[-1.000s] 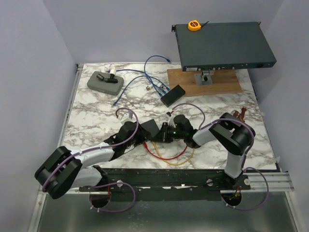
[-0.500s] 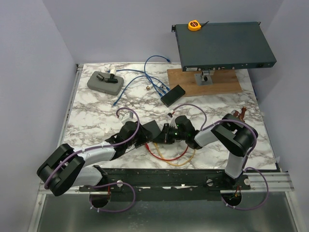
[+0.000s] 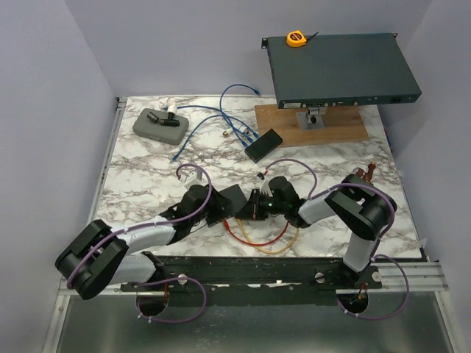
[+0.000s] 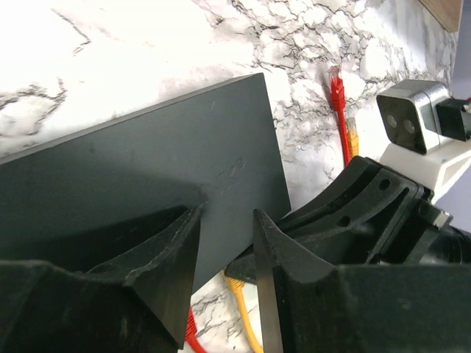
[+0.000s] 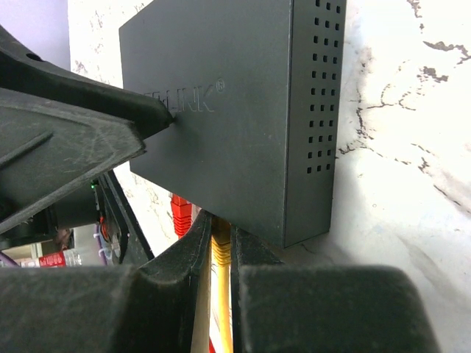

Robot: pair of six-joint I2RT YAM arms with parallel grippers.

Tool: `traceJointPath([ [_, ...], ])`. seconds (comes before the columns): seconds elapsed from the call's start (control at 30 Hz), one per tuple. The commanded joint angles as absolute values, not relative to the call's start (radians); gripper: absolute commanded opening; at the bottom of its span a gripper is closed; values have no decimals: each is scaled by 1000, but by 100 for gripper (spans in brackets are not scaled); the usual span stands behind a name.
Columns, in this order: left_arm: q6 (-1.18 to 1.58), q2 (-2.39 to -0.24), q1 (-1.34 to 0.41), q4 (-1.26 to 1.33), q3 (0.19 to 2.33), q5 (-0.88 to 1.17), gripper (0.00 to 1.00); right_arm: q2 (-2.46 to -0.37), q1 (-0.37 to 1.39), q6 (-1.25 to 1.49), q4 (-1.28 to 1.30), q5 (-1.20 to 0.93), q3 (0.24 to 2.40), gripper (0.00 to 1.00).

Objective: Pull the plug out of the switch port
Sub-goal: Pull the connector from the switch port.

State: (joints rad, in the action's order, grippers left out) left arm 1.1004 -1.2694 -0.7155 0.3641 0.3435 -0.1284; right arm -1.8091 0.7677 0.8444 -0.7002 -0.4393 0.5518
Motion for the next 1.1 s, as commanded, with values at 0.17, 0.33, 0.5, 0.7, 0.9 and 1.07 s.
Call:
traceJointPath([
  [0.17,999,-1027,-746,146,301,-133,42,-1869,756,788,-470,-456,573,1],
  [0.33,976,-1055,-778,141,324,-82,42,-1908,756,792,-478,-481,618,1],
  [0.5,968,-1119,-798,169,336,-50,40,-1947,756,796,-478,-494,664,1],
  [0.7,959,-1159,-801,161,354,-67,39,-1970,755,805,-479,-512,698,1],
  [0.9,972,-1175,-801,131,353,-130,39,-1962,756,792,-469,-520,688,1],
  [1.07,1003,-1187,-802,112,348,-187,39,-1952,756,764,-445,-532,671,1],
])
